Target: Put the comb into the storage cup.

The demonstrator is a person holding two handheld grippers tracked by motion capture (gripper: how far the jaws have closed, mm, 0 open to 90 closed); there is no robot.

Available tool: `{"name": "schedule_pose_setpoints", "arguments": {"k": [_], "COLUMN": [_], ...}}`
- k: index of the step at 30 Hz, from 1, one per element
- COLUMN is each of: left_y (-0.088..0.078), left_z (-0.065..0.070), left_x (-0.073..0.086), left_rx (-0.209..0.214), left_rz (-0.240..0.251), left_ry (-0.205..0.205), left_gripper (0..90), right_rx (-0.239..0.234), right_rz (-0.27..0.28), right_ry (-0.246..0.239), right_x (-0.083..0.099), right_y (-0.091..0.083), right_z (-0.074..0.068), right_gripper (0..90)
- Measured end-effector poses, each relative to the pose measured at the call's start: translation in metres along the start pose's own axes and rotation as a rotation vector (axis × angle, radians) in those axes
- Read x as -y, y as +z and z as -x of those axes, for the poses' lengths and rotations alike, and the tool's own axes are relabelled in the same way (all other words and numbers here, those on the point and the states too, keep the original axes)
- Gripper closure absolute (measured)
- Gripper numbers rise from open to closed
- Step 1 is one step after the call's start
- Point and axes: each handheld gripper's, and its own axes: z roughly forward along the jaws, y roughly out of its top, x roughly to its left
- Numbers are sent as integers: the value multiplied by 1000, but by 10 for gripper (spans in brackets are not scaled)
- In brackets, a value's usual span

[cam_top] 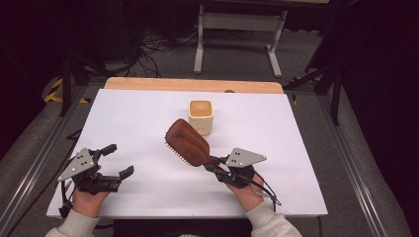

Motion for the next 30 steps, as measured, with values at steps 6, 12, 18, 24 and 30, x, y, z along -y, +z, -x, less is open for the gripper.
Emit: {"name": "schedule_pose_setpoints", "arguments": {"k": [6, 12, 18, 24, 30], "left_y": [7, 18, 26, 38, 50], "left_z": [5, 12, 18, 26, 32], "left_x": [-12, -22, -32, -45, -55], "left_rx": [38, 60, 90, 140, 160], "left_rz": [15, 13, 26, 41, 16], "left_ry": [-29, -46, -44, -39, -38], "left_gripper": [33, 16, 1, 1, 2], "right_rx": [-16, -19, -13, -6, -1], "right_rz": [7, 8, 7, 11, 8], "right_ry": [-12, -19, -22, -22, -25], "right_x": [1, 1, 1, 2, 2], "right_y": [12, 17, 19, 18, 18], "right_z": [-6, -10, -11, -11, -11], "right_gripper": [724, 724, 723, 723, 723]}}
